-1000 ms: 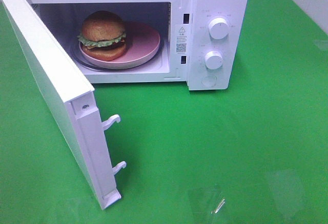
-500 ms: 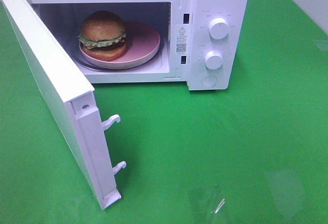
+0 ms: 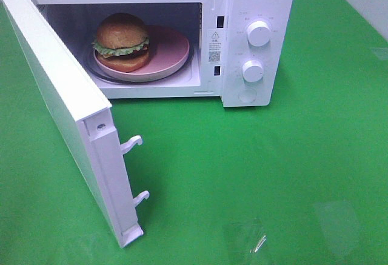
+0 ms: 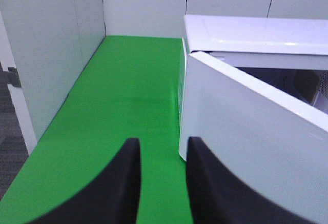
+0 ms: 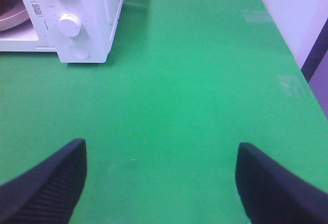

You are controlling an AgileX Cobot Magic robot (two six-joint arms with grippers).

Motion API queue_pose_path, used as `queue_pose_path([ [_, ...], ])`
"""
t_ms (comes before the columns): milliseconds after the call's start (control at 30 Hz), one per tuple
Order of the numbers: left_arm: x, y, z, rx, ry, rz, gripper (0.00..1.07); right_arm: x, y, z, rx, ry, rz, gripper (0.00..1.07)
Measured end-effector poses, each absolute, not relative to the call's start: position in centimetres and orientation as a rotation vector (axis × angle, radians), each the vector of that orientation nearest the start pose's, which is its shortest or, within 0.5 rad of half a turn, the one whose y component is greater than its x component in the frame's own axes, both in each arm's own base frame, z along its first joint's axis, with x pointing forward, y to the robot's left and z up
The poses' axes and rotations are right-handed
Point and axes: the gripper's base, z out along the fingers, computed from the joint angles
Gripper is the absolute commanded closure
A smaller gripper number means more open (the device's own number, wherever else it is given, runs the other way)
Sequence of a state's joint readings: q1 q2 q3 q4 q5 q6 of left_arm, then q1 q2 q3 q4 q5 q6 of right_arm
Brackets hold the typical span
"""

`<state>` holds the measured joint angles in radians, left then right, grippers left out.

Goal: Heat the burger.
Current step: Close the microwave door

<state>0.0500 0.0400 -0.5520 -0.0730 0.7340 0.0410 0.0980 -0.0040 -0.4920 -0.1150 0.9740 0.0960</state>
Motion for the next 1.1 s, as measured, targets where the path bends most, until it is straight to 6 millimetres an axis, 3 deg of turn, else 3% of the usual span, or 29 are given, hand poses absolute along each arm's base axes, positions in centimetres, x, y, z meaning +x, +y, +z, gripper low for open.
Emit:
queue_pose_path([
  [33, 1.0, -0.4, 32.2, -0.020, 1.695, -0.014, 1.07, -0.1, -0.9, 28.3, -0.003, 1.957, -0.008, 0.32],
  [133, 1.8, -0.3, 32.0, -0.023, 1.704, -0.012, 1.07, -0.1, -0.9, 28.3, -0.003, 1.957, -0.008, 0.32],
  [267, 4.3, -0.1, 31.3, -0.034, 1.715, -0.011, 1.07, -0.1, -0.9, 28.3, -0.003, 1.957, -0.008, 0.32],
  [367, 4.7, -0.1, 31.2, -0.036, 1.708, -0.010, 1.07, -0.1, -0.9, 28.3, -0.003, 1.957, -0.008, 0.32],
  [400, 6.0, 0.1, 30.6, -0.044, 1.668, -0.005, 1.07, -0.1, -0.9, 28.3, -0.003, 1.957, -0.008, 0.32],
  [567, 8.1, 0.3, 28.7, -0.059, 1.613, 0.005, 1.07, -0.1, -0.9, 28.3, -0.003, 1.957, -0.008, 0.32],
  [700, 8.9, 0.4, 27.5, -0.066, 1.579, 0.012, 1.07, -0.1, -0.9, 28.3, -0.003, 1.957, -0.008, 0.32],
  [767, 9.9, 0.6, 25.9, -0.075, 1.559, 0.020, 1.07, -0.1, -0.9, 28.3, -0.003, 1.957, -0.008, 0.32],
  [933, 10.5, 0.7, 24.9, -0.090, 1.571, 0.019, 1.07, -0.1, -0.9, 28.3, -0.003, 1.957, -0.008, 0.32],
  [1100, 12.5, 0.9, 23.8, -0.110, 1.618, 0.025, 1.07, -0.1, -0.9, 28.3, -0.003, 1.957, -0.008, 0.32],
])
